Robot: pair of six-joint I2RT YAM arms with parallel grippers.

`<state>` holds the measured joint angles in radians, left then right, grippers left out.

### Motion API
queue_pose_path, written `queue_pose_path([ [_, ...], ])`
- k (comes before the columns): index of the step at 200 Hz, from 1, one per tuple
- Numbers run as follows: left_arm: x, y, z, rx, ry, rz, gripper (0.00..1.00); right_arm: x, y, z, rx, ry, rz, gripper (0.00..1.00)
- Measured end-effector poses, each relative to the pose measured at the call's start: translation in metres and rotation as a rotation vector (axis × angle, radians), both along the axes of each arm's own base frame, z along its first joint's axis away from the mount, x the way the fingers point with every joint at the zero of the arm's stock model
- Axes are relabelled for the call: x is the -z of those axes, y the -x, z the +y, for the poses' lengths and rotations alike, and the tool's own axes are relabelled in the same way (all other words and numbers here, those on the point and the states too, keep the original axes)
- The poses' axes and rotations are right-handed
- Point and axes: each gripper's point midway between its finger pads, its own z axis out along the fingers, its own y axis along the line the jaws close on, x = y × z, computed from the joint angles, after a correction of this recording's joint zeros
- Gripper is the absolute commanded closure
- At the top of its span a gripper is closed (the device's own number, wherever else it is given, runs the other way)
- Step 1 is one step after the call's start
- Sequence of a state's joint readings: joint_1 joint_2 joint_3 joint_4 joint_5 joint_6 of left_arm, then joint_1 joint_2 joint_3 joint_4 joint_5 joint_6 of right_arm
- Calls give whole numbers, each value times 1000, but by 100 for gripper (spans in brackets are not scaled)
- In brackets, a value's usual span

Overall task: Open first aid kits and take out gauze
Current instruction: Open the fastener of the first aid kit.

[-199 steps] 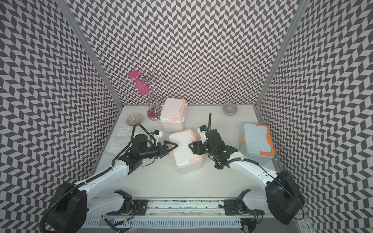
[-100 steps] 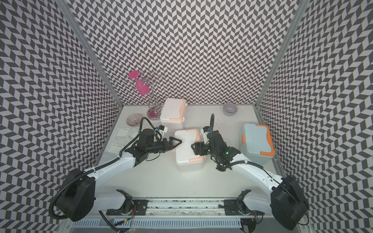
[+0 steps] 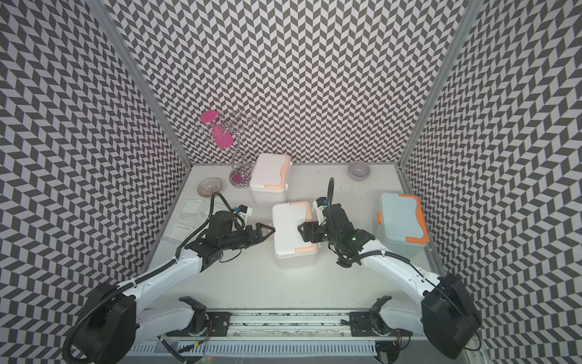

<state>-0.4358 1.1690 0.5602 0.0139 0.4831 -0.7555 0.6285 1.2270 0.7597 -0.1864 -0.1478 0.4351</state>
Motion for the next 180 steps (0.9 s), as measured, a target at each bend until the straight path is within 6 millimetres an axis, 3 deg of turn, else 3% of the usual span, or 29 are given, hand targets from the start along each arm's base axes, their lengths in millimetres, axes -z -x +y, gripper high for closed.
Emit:
queue_pose_path([
  [59,20,4,21,-52,-33,55,10,0,0,0,0,-2,-3,18],
  [105,23,4,39,-103,-38,57,10,0,0,0,0,-3,-3,18],
  [134,23,10,40,-103,-63,67,9,-1,-1,-1,4,-2,-6,15],
  [148,9,13,33,-91,-88,37,8,-2,-1,-6,25,11,-12,14],
  [180,-64,12,-3,-11,-37,-113,7,-10,3,-24,86,37,-49,15],
])
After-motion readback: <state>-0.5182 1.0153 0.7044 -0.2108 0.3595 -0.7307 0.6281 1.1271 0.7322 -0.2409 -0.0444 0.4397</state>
